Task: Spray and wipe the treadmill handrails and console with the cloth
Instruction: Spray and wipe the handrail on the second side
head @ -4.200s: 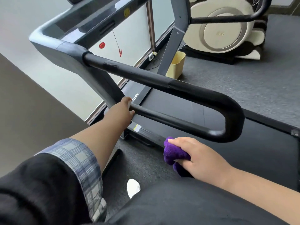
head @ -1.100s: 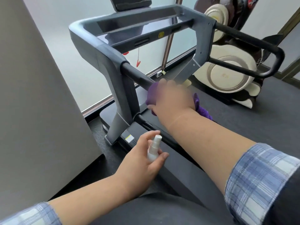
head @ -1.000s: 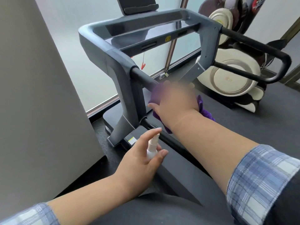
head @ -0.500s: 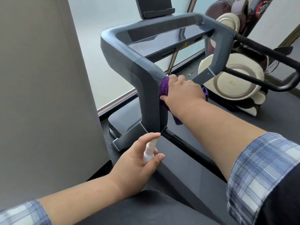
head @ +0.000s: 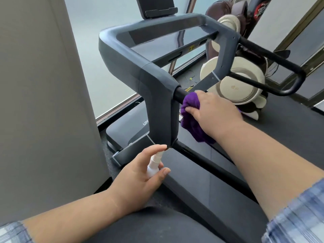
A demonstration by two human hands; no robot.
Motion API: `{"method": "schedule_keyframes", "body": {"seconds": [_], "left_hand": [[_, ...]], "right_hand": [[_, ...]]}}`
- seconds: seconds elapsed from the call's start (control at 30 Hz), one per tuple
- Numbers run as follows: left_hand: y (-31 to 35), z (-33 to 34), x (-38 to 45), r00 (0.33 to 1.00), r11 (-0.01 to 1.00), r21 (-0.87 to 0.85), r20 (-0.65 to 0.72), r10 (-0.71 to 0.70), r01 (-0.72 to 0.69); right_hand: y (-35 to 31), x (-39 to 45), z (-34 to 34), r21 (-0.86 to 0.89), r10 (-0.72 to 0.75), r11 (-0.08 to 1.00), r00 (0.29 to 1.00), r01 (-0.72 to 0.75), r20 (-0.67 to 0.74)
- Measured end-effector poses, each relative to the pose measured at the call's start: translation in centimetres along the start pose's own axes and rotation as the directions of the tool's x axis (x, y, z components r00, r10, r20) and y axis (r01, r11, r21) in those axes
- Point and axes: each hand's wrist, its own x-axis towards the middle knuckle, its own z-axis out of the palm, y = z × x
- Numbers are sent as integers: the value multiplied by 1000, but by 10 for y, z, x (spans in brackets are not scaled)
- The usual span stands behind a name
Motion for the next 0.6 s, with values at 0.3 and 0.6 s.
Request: {"method": "schedule_keyframes", "body": {"seconds": [0.3,0.6], "left_hand": [[12,2,3,995,994,86,84,60,-67],[7,-4,9,995,989,125,68,72,-80]], "right_hand": [[-3,20,-13,160,-53,987,985,26,164],[-11,12,1,-10,39,999,999,-39,-13]]}}
